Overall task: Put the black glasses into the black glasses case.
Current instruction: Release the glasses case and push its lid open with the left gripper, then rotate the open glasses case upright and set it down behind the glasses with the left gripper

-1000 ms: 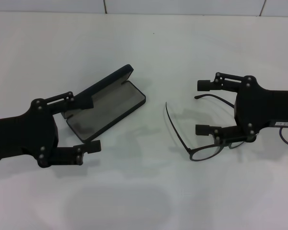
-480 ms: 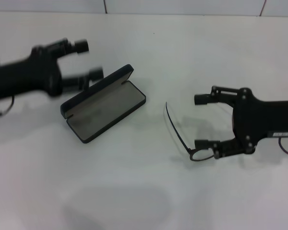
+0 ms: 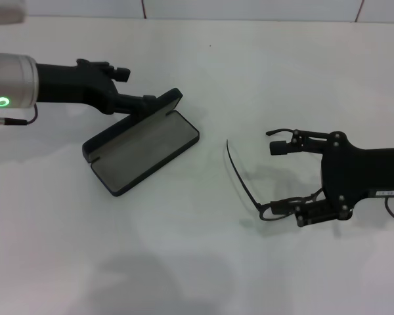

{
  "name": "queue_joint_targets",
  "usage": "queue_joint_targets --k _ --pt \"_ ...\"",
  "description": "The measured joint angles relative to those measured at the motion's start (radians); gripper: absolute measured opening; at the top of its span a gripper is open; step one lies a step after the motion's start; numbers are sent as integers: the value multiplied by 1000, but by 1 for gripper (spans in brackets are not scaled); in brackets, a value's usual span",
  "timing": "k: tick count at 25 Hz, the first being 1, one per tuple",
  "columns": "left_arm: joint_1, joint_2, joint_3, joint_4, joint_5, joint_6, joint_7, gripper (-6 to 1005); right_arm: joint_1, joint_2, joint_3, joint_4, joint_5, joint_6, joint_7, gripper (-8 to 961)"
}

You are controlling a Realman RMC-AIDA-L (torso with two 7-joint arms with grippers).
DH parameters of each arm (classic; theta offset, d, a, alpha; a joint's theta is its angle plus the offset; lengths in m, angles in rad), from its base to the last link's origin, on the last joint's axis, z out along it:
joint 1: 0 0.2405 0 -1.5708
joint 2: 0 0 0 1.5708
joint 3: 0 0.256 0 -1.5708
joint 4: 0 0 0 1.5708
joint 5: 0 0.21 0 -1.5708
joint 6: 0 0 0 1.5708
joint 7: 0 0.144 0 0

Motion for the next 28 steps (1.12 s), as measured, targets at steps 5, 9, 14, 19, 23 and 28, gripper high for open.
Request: queue_joint_targets --k 5,9,14,19,23,28 --pt "13 -46 59 95 91 6 -60 873 -1 0 1 10 0 11 -5 869" --pt "17 -43 127 101 103 4 -113 873 4 1 0 11 0 15 -5 869" --pt "13 -45 128 100 124 -4 -122 807 7 5 -3 12 0 15 -6 869" --pt "15 -40 129 96 125 -5 -120 678 3 11 -2 12 0 15 -14 868" --pt "16 -40 130 100 143 -11 -112 510 -1 12 -5 12 0 15 -20 868" --pt "8 -47 137 103 175 -52 -99 338 -14 15 -7 12 0 14 -31 868"
